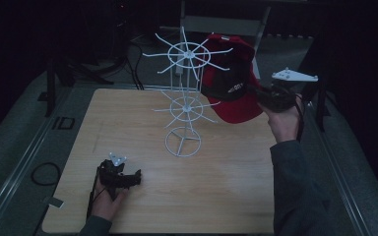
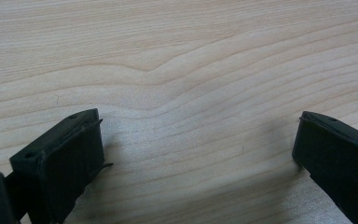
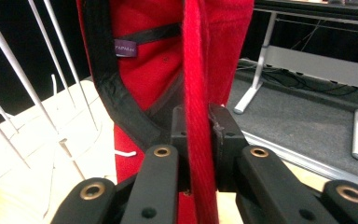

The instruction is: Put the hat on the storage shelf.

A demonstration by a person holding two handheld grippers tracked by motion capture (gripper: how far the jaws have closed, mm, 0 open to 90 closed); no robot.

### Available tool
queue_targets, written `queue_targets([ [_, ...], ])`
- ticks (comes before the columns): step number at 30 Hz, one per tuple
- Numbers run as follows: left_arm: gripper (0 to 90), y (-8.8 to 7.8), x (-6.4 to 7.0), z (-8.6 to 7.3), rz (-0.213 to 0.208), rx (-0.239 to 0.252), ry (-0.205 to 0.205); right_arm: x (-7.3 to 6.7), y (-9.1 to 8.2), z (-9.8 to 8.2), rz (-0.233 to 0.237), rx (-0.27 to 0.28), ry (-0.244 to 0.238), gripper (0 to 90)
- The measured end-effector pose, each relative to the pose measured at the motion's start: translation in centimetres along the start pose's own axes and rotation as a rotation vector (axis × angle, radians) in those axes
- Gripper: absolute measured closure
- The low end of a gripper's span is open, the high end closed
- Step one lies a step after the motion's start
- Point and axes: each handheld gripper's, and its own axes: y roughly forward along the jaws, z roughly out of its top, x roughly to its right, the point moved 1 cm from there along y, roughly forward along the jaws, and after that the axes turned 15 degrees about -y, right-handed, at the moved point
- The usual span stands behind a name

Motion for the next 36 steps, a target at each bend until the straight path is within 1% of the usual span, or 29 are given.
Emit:
queue_targets([
  [1,1.9,0.0,0.0,0.0,0.000,0.000,0.001,0.1,-0.1,0.1,0.008,0.015,0.016,73.2],
  [3,1.9,0.0,0.0,0.0,0.000,-0.001,0.002,0.2,-0.2,0.1,0.010,0.018,0.015,70.8],
  [8,1.9,0.0,0.0,0.0,0.000,0.000,0.000,0.1,-0.1,0.0,0.003,0.003,0.010,64.6],
  [13,1.9,0.0,0.0,0.0,0.000,0.000,0.000,0.0,0.1,-0.2,0.006,-0.006,0.018,53.2],
  [15,1.9,0.0,0.0,0.0,0.000,0.000,0.001,-0.1,0.2,-0.2,0.016,-0.010,0.006,48.7],
  [16,1.9,0.0,0.0,0.0,0.000,0.000,0.001,-0.2,0.3,-0.2,0.015,-0.020,0.005,44.2],
  [17,1.9,0.0,0.0,0.0,0.000,0.000,0.000,-0.2,0.3,-0.2,0.012,-0.029,0.001,41.7],
  [21,1.9,0.0,0.0,0.0,0.000,0.000,0.000,-0.5,0.4,-0.2,0.003,-0.038,-0.006,32.3],
  [26,1.9,0.0,0.0,0.0,0.000,0.000,0.000,-0.8,0.4,-0.3,0.001,-0.044,-0.027,22.4],
  [30,1.9,0.0,0.0,0.0,0.000,0.000,0.000,-1.0,0.3,-0.4,0.002,-0.049,-0.033,19.8],
  [32,1.9,0.0,0.0,0.0,-0.008,-0.001,0.010,-0.9,0.2,-0.5,-0.002,-0.048,-0.028,19.5],
  [36,1.9,0.0,0.1,0.0,-0.013,-0.002,0.012,-0.7,0.2,-0.9,0.000,-0.046,-0.016,19.1],
])
